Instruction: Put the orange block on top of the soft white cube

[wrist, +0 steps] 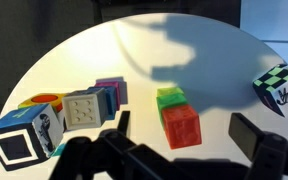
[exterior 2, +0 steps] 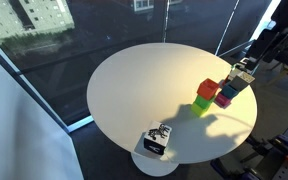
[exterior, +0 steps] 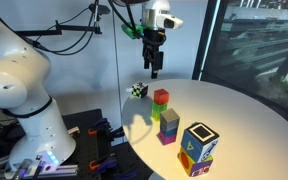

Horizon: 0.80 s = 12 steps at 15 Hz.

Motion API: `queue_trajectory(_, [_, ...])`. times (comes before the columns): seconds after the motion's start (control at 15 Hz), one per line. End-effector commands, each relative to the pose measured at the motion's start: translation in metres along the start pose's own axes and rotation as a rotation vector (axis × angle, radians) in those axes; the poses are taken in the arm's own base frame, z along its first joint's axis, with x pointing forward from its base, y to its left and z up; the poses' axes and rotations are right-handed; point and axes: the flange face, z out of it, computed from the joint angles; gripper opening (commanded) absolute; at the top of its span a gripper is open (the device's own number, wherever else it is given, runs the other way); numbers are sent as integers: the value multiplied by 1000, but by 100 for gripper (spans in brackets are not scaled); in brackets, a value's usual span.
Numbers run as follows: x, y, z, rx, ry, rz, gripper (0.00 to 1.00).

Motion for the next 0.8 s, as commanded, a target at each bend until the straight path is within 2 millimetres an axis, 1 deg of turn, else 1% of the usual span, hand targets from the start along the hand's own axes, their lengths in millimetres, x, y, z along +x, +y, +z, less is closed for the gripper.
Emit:
queue_trajectory(0.0, [26, -14, 13, -24, 14, 10, 100])
queue_trajectory(0.47, [55, -29, 48, -72, 40, -48, 100])
queue_trajectory(0.73, [65, -35, 64, -83, 43, -67, 100])
